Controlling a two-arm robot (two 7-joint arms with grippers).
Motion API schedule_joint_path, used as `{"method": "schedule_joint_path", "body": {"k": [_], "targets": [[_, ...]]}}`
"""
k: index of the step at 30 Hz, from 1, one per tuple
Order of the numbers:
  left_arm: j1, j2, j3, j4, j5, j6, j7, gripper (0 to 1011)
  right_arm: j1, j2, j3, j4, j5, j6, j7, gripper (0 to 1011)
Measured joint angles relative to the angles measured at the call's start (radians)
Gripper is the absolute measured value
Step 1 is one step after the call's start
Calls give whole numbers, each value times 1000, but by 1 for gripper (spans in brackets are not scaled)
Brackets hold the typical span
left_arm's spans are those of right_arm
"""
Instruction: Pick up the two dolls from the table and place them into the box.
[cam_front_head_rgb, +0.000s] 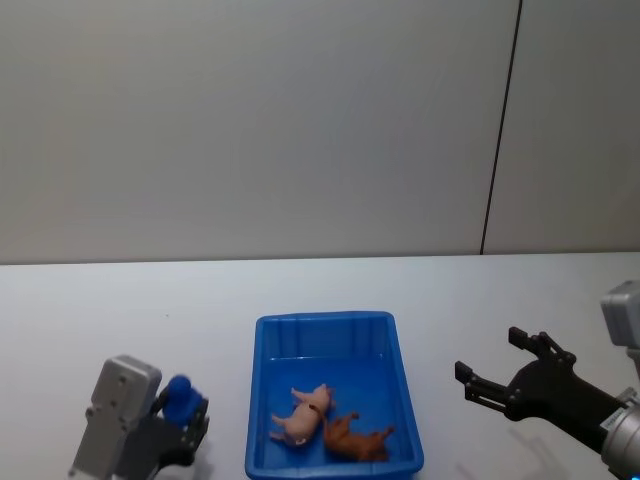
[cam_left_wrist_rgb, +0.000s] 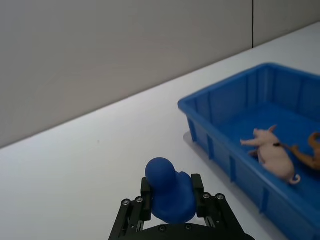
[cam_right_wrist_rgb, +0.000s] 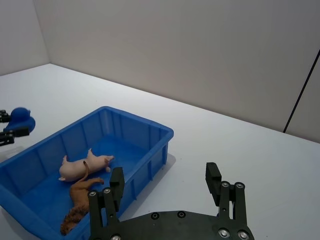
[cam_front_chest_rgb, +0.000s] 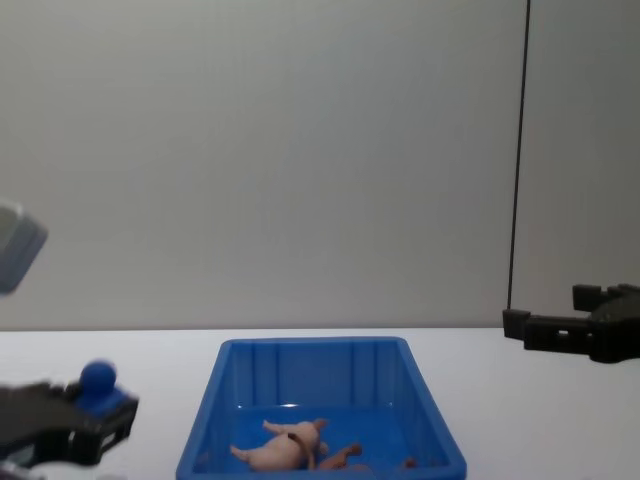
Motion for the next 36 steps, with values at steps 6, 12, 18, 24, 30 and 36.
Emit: {"method": "schedule_joint_path", "body": {"k": [6,12,18,24,30,36], "targets": [[-27,-16,-1,-23,31,-24,-35,437,0,0,0,0,0,0,0,1001],[-62,-47,8,-28,60,-48,-86,399,0,0,0,0,0,0,0,1001],[-104,-91,28,-10,89,-69,-150,550,0,0,0,0,0,0,0,1001],[-146,-141,51,24,112,-92,-216,733,0,0,0,0,0,0,0,1001],[-181,-179,68,56,126,-119,-261,921,0,0,0,0,0,0,0,1001],[-197,-197,74,70,131,-146,-285,1002,0,0,0,0,0,0,0,1001]]}}
